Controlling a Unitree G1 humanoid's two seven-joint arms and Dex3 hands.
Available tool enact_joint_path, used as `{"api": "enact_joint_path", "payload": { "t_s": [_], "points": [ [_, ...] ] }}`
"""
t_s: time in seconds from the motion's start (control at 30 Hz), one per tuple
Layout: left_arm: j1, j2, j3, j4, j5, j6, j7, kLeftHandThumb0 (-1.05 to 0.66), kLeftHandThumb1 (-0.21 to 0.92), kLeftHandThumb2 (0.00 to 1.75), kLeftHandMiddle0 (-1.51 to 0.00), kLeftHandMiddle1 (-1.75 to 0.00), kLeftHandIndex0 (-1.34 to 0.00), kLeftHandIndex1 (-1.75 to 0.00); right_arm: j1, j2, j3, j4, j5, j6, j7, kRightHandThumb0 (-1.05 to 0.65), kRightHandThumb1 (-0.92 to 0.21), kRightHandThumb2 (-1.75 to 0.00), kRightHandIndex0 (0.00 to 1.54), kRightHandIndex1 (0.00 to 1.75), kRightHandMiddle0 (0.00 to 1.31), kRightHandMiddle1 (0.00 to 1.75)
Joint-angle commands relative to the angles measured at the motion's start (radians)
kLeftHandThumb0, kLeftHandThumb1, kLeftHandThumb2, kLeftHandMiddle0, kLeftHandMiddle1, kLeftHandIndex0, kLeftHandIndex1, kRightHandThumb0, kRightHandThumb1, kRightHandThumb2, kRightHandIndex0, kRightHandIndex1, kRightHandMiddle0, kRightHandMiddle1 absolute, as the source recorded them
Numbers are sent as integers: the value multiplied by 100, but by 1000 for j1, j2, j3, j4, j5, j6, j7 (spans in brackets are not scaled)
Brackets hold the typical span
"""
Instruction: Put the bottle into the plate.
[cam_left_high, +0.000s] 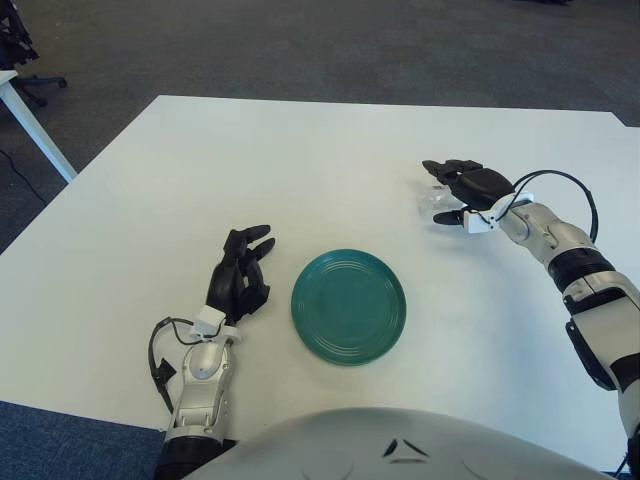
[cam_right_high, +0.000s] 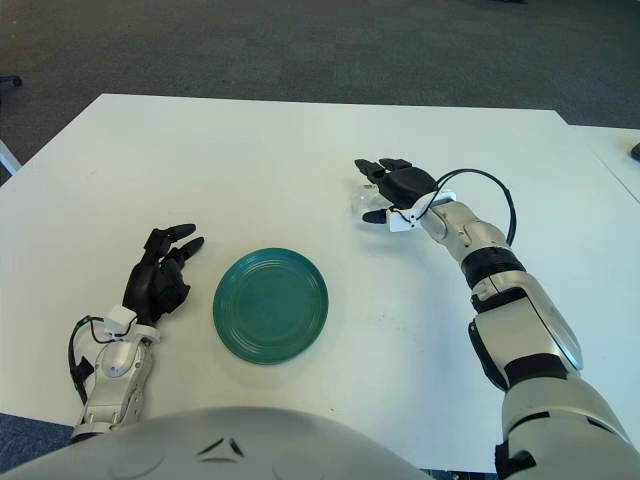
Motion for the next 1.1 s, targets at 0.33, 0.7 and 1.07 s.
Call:
{"api": "enact_joint_path", "payload": {
  "t_s": [0.33, 0.7, 1.07],
  "points": [
    [40, 2, -13, 43, 8, -10, -5, -75, 92, 97, -46, -42, -17, -105, 28, 30, 14, 55, 32, 4, -30, -105, -92, -65, 0, 0, 0, 0],
    [55, -8, -25, 12, 22, -12, 8, -74, 92, 98, -46, -42, -17, -105, 47, 42, 19, 82, 42, 7, -45, -105, -92, -66, 0, 0, 0, 0],
    [83, -12, -36, -24, 13, -11, 1, -74, 92, 100, -45, -41, -16, -105, 78, 46, 16, 89, 68, 12, -60, -105, -92, -66, 0, 0, 0, 0]
  ]
}}
